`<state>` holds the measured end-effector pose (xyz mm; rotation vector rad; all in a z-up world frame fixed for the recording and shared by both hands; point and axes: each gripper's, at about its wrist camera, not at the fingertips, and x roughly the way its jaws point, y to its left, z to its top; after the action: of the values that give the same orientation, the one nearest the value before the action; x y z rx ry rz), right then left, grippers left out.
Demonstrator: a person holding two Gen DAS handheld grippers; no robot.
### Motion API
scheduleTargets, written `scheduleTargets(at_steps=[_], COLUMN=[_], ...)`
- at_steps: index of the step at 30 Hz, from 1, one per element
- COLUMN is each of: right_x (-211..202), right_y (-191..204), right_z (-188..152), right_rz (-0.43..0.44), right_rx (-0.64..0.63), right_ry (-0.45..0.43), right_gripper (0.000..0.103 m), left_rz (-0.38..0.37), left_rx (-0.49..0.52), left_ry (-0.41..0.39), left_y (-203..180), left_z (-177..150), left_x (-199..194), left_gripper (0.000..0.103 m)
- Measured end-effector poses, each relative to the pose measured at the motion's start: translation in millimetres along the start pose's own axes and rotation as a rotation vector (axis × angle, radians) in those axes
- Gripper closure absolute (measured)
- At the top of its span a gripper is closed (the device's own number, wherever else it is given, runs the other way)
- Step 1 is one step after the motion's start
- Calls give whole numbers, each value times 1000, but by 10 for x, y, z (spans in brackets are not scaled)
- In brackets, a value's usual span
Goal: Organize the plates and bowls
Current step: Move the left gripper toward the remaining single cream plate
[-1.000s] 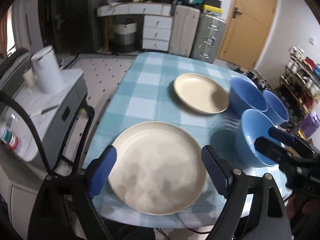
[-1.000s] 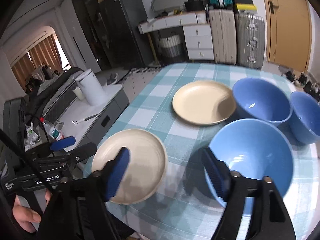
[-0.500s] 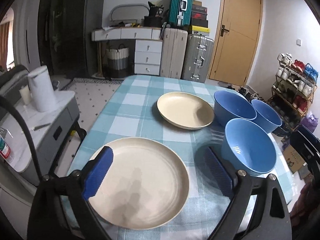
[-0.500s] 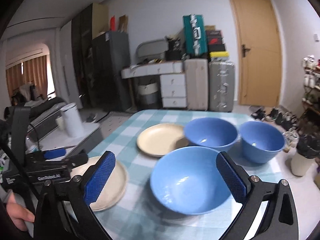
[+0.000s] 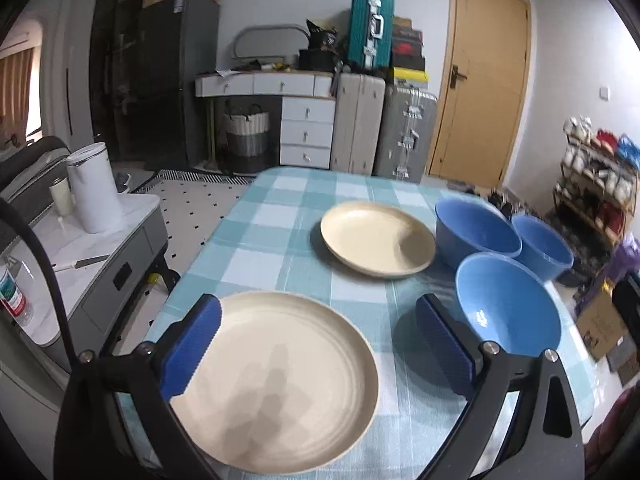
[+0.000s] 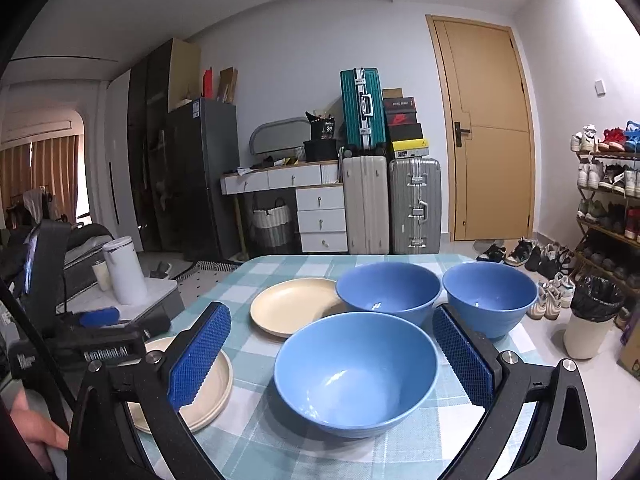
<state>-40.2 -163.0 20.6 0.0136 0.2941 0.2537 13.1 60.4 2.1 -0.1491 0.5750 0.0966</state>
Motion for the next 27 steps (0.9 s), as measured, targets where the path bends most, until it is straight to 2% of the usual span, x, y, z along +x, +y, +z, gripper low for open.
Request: scheduleTargets(at_steps=[7,13,22,25,27], right_x=[42,7,79,88,96], right_y=[139,265,38,-41,-84], right_z=[-55,-69,-9,-1,12], right_rz=[42,33,32,56,67], right_rx=[-63,-120,9,61,81], right_ry=[77,54,89,99,97], right_gripper=[1,1,1,1,1], left_rz=[-3,5,-8,-46,-37], left_rx=[-35,-27,-55,-68,-65], left_ry=[60,72,108,151,179], left_y=[49,41,90,112,108], left_z=[-30,-51,-66,-47,-25], left_x=[101,100,162,227,279], left_gripper=[5,5,5,5,5])
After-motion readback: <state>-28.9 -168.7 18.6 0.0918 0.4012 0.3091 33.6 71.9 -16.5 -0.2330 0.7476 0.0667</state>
